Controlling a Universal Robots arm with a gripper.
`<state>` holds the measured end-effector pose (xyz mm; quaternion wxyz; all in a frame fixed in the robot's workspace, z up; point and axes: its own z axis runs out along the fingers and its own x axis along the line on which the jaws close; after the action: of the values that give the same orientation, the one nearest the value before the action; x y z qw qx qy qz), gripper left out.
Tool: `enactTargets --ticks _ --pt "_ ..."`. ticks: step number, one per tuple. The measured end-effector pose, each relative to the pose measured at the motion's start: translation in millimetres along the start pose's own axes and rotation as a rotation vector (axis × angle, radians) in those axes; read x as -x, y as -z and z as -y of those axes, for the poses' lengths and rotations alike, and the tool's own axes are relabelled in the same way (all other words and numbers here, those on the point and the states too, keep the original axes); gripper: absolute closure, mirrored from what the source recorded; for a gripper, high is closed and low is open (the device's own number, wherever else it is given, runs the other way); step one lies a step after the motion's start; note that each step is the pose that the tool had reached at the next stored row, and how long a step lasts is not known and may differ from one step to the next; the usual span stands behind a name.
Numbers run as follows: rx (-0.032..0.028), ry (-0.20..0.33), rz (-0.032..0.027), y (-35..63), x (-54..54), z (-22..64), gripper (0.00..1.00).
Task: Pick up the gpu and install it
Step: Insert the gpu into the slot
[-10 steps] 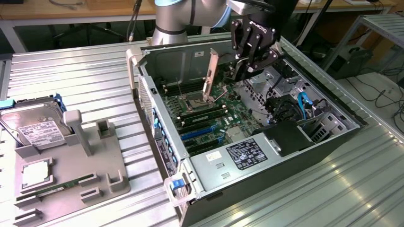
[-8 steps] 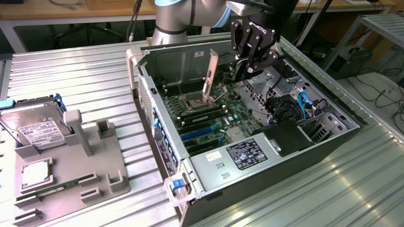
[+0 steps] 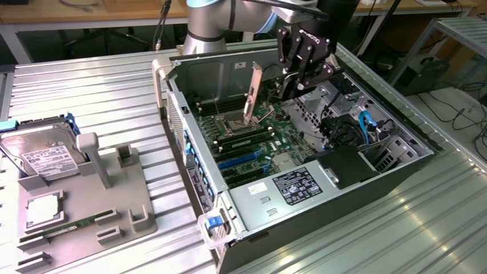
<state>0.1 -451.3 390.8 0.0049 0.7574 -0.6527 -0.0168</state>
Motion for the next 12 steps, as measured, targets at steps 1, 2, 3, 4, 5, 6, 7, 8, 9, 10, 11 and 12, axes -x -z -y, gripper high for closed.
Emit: enactTargets --ticks 1,2,3,4,5,6,7,8,9,10,11,12 --pt "0.0000 0.000 0.0002 -0.4 0.0 0.0 0.72" --pt "0.0000 0.000 0.0002 -0.8 0.0 0.0 0.72" --pt "-0.0001 0.000 0.0003 -1.3 0.0 0.0 0.72" --pt "-0.0001 0.000 0.0005 -1.8 0.0 0.1 0.72" --pt "-0.0001 0.000 0.0006 -2.2 0.0 0.1 0.72" --pt "-0.0001 0.000 0.0008 -2.6 -0.1 0.1 0.72" --pt "-0.0001 0.000 0.0010 -3.0 -0.1 0.1 0.72" --pt "-0.0003 0.000 0.0017 -4.0 -0.1 0.1 0.72" --pt "-0.0003 0.000 0.0023 -4.5 -0.1 0.1 0.72" --pt "-0.0004 0.000 0.0028 -4.8 -0.1 0.1 0.72" --pt "-0.0005 0.000 0.0034 -5.2 -0.1 0.2 0.72" --pt "-0.0006 0.000 0.0042 -5.5 -0.1 0.2 0.72"
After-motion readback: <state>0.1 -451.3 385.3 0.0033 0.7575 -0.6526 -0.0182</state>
